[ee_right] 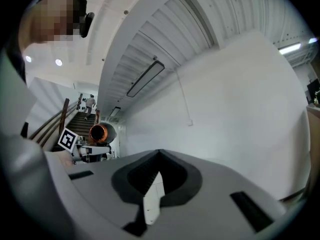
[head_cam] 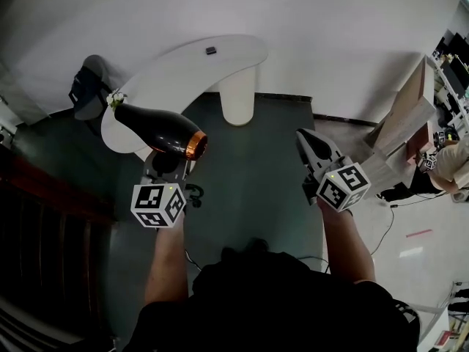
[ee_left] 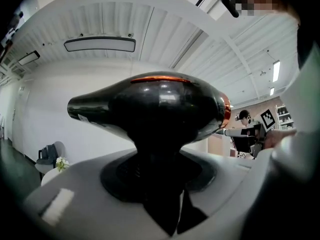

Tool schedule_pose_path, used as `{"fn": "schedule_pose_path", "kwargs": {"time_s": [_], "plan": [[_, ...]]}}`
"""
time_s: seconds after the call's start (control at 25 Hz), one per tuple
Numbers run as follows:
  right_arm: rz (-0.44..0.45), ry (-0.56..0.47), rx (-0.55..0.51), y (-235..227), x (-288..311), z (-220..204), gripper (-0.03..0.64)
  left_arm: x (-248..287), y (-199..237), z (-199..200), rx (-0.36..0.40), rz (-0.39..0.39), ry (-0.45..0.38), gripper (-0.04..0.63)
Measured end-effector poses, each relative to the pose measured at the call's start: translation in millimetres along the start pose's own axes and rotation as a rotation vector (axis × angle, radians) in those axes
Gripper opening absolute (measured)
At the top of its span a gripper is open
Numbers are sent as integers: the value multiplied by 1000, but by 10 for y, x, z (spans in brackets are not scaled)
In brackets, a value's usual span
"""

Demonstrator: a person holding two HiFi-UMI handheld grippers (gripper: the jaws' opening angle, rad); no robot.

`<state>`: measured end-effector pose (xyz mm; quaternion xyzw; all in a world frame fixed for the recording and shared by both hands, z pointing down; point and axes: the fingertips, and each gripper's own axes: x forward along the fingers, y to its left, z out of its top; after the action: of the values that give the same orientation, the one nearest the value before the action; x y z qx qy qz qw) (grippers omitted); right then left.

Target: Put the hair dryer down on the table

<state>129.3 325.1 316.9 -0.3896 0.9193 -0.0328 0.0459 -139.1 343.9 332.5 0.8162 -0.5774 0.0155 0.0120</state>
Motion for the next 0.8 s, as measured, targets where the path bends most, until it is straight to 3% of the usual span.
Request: {"fn": "schedule_pose_path", "kwargs": {"time_s": [0.48, 0.8], "plan": [[52, -19, 111, -422, -298, -103, 12, 413, -430, -12, -3, -6, 3, 170], [3, -13, 127, -854, -124, -131, 12, 952, -369, -13, -15, -38, -5, 170]]}}
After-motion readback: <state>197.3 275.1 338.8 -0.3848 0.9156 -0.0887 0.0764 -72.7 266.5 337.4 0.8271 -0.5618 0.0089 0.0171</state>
